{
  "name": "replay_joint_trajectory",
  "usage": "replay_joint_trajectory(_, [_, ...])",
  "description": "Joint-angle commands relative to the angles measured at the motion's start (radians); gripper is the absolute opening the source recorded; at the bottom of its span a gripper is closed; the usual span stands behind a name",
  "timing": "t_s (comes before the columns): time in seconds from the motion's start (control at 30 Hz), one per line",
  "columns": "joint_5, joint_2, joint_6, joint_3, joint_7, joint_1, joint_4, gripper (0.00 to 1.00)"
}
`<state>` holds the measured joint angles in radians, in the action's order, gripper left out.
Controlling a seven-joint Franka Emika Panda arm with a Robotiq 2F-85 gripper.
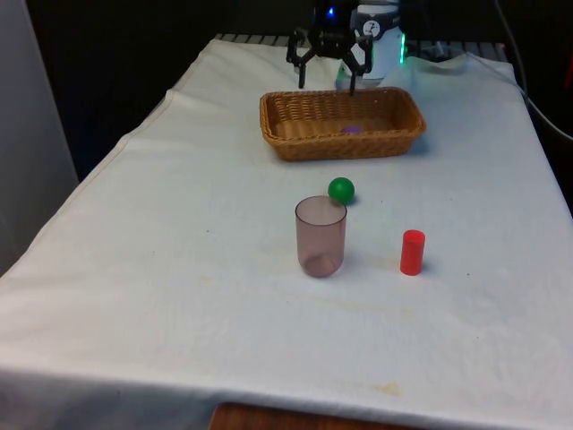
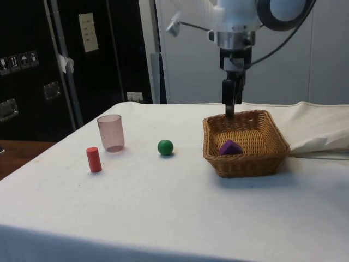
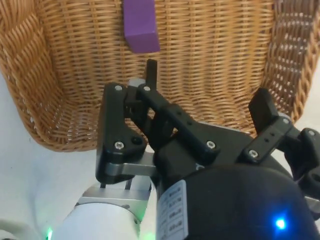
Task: Pick up the triangular block and place it into the basket.
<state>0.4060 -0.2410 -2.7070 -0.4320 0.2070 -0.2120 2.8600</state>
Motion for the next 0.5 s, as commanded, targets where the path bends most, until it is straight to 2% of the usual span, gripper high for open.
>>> replay_joint_trajectory(0.0, [-0.001,-0.018,0.028,-0.001,-0.008,0.002,-0.008,1.00])
replay_joint_trajectory(0.1, [-0.005,-0.033,0.059,-0.001,-0.012,-0.002,-0.026,1.00])
replay_joint_trajectory(0.13, [0.000,-0.033,0.052,0.000,-0.005,0.000,-0.024,1.00])
replay_joint_trajectory(0.4, [-0.023,-0.043,0.147,0.004,-0.018,-0.018,-0.111,1.00])
replay_joint_trajectory(0.43, [-0.007,-0.047,0.132,0.006,-0.009,-0.009,-0.101,1.00])
replay_joint_trajectory(0.47, [-0.026,-0.039,0.153,0.005,-0.020,-0.020,-0.120,1.00])
